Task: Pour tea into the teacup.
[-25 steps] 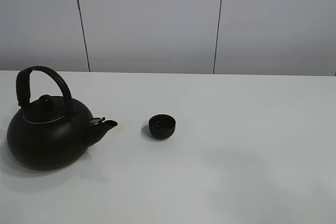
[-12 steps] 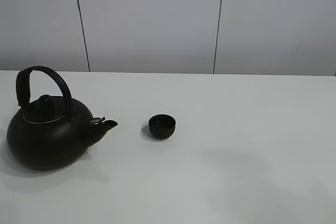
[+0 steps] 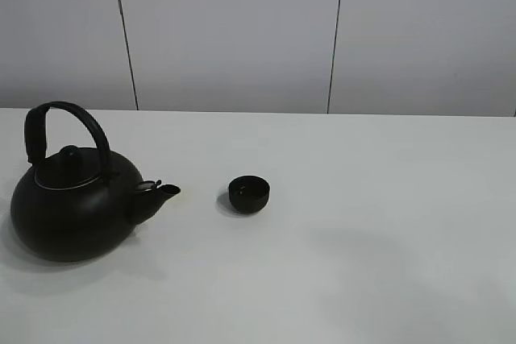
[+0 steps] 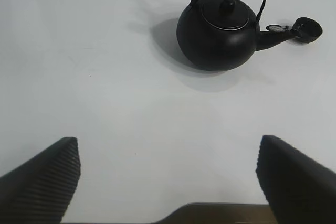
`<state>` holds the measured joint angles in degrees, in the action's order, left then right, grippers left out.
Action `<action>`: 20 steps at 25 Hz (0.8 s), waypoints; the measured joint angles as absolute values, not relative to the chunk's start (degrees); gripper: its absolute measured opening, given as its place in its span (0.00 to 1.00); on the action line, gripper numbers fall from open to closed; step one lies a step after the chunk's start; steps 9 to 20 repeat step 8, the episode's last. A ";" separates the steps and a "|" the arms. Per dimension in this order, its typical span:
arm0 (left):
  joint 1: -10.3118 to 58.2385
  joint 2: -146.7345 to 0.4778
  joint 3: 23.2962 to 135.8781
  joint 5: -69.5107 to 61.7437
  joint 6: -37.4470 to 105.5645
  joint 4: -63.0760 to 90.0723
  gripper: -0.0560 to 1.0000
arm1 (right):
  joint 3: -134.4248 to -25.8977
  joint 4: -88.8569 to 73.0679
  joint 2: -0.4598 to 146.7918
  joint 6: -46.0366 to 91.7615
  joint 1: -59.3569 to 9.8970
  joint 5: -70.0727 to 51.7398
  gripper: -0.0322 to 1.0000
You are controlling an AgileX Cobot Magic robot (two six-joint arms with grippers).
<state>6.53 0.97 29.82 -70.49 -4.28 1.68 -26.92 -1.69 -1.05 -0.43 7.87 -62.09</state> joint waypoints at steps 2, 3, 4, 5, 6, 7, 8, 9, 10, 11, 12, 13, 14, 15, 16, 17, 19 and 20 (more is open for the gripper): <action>6.53 0.97 29.82 -70.54 -4.28 1.62 0.68 | -26.92 -1.69 -1.05 -0.43 7.87 -62.02 0.56; 6.53 0.97 29.82 -70.54 -4.28 1.57 0.68 | -26.92 -1.69 -1.05 -0.43 7.87 -62.02 0.56; 6.53 0.97 29.82 -70.54 -4.28 1.40 0.68 | -26.92 -1.69 -1.05 -0.43 7.87 -62.02 0.56; 6.53 0.97 29.82 -70.54 -4.28 1.31 0.68 | -26.92 -1.69 -1.05 -0.43 7.87 -62.02 0.56; 6.53 0.97 29.82 -70.54 -4.28 1.19 0.68 | -26.92 -1.69 -1.05 -0.43 7.87 -62.02 0.56; 6.53 0.97 29.82 -70.54 -4.28 1.12 0.68 | -26.92 -1.69 -1.05 -0.43 7.87 -62.02 0.56; 6.53 0.97 29.82 -70.47 -4.28 0.85 0.68 | -26.92 -1.69 -1.05 -0.43 7.87 -62.02 0.56; 6.53 0.97 29.82 -70.47 -4.28 0.85 0.68 | -26.92 -1.69 -1.05 -0.43 7.87 -62.02 0.56; 6.53 0.97 29.82 -70.47 -4.28 0.85 0.68 | -26.92 -1.69 -1.05 -0.43 7.87 -62.02 0.56; 6.53 0.97 29.82 -70.47 -4.28 0.85 0.68 | -26.92 -1.69 -1.05 -0.43 7.87 -62.02 0.56; 6.53 0.97 29.82 -70.47 -4.28 0.85 0.68 | -26.92 -1.69 -1.05 -0.43 7.87 -62.02 0.56; 6.53 0.97 29.82 -70.47 -4.28 0.85 0.68 | -26.92 -1.69 -1.05 -0.43 7.87 -62.02 0.56; 6.53 0.97 29.82 -70.47 -4.28 0.85 0.68 | -26.92 -1.69 -1.05 -0.43 7.87 -62.02 0.56; 6.53 0.97 29.82 -70.47 -4.28 0.85 0.68 | -26.92 -1.69 -1.05 -0.43 7.87 -62.02 0.56; 6.53 0.97 29.82 -70.47 -4.28 0.85 0.68 | -26.92 -1.69 -1.05 -0.43 7.87 -62.02 0.56; 6.53 0.97 29.82 -70.47 -4.28 0.85 0.68 | -26.92 -1.69 -1.05 -0.43 7.87 -62.02 0.56; 6.53 0.97 29.82 -70.47 -4.28 0.85 0.68 | -26.92 -1.69 -1.05 -0.43 7.87 -62.02 0.56; 6.53 0.97 29.82 -70.47 -4.28 0.85 0.68 | -26.92 -1.69 -1.05 -0.43 7.87 -62.02 0.56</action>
